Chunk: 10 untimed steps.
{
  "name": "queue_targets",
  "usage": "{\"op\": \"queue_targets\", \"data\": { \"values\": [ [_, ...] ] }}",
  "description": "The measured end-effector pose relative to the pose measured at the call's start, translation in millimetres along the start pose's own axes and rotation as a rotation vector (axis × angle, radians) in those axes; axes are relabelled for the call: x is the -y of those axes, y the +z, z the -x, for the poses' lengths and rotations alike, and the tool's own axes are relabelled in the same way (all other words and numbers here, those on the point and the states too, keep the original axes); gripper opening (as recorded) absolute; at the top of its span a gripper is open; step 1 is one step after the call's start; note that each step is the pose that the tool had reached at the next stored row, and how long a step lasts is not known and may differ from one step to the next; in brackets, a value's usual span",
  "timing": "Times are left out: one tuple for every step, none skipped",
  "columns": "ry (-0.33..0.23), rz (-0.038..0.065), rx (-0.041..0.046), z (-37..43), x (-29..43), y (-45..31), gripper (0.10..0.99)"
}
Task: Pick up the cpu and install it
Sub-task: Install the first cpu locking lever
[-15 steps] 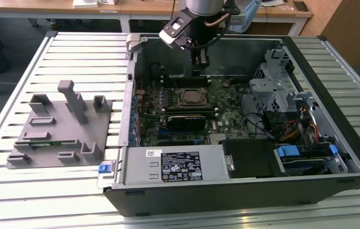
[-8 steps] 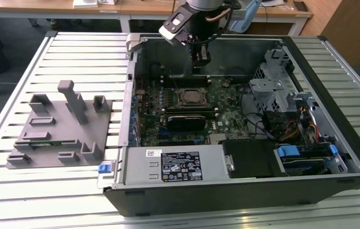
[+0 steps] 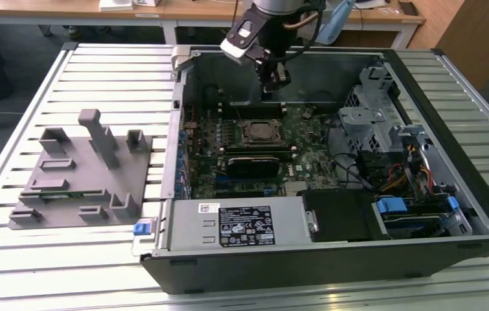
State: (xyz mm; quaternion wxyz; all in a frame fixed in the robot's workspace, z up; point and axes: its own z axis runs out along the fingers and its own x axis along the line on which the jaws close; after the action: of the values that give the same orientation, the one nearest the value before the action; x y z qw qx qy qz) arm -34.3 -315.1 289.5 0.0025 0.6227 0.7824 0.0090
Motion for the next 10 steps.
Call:
{"op": "queue_targets", "data": {
  "values": [
    [-0.020,0.000,-0.0001,0.0,0.0,0.0,0.106],
    [-0.038,0.000,-0.0002,0.0,0.0,0.1,0.106],
    [-0.056,-0.001,-0.0003,0.0,0.0,0.2,0.106],
    [-0.074,-0.001,-0.0004,0.0,0.0,0.3,0.106],
    [-0.092,-0.001,-0.0006,0.0,0.0,0.3,0.106],
    [-0.110,-0.001,-0.0007,0.0,0.0,0.4,0.106],
    [-0.128,-0.001,-0.0009,0.0,0.0,0.5,0.106],
    [-0.146,-0.001,-0.0011,0.0,0.0,0.6,0.106],
    [-0.164,-0.002,-0.0012,0.0,0.0,0.6,0.106],
    [-0.183,-0.002,-0.0015,0.0,0.0,0.8,0.106]
  ]
}}
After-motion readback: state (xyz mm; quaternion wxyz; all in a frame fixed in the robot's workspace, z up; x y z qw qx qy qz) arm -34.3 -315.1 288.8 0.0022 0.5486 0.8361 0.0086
